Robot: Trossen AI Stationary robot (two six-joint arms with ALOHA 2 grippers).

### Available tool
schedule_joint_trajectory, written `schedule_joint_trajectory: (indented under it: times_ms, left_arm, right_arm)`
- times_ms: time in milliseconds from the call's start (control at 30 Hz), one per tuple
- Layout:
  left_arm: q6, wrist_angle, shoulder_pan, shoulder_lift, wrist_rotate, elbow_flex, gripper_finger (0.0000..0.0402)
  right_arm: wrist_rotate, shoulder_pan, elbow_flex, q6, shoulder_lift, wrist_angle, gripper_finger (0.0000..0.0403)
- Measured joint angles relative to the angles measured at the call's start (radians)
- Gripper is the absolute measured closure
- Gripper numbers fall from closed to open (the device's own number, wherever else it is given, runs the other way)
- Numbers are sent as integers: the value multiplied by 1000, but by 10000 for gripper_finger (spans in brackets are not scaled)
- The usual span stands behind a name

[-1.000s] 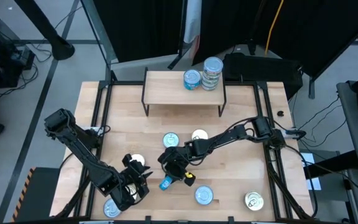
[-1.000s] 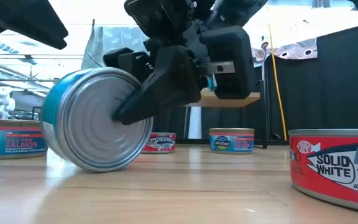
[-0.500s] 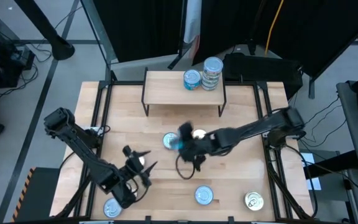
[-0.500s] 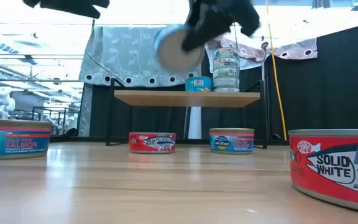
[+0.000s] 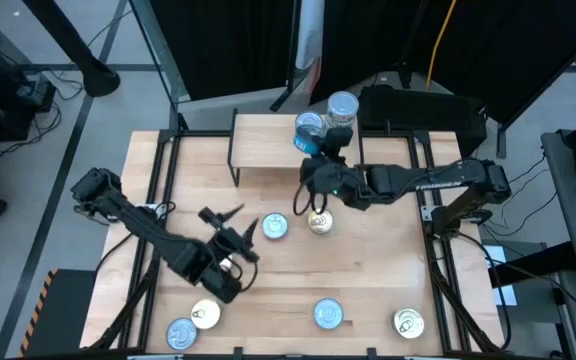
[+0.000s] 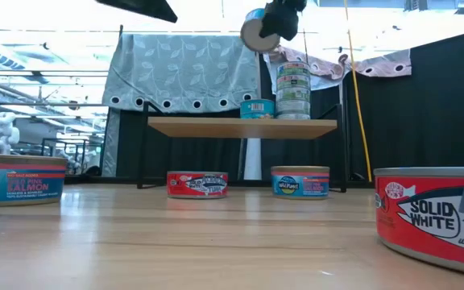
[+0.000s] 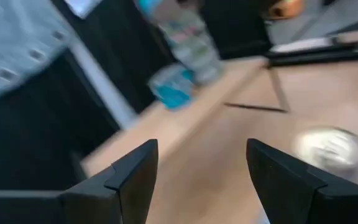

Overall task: Stack canned seafood by type on shelf
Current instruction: Stack the blue tuna can on top of the other blue tuna cans on the shelf

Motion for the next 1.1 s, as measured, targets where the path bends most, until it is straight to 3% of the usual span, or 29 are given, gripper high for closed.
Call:
schedule_joint_trajectory:
  times_ms: [233,500,733,1100]
  left_arm:
    - [229,4,102,-115,-22,77,157]
    - [260,-17,158,-227,50,77,157]
    - [286,-23,157,-271,59,77,157]
    - [285,-25,157,-290,75,77,157]
  right_arm:
    - [-15,-77,0,-67,2,17,271]
    - [-137,-171,0,-197,35,169,271]
    - [-67,-221,0,-345,142,261,271]
    - [-33,-281,0,-311,179,258,271]
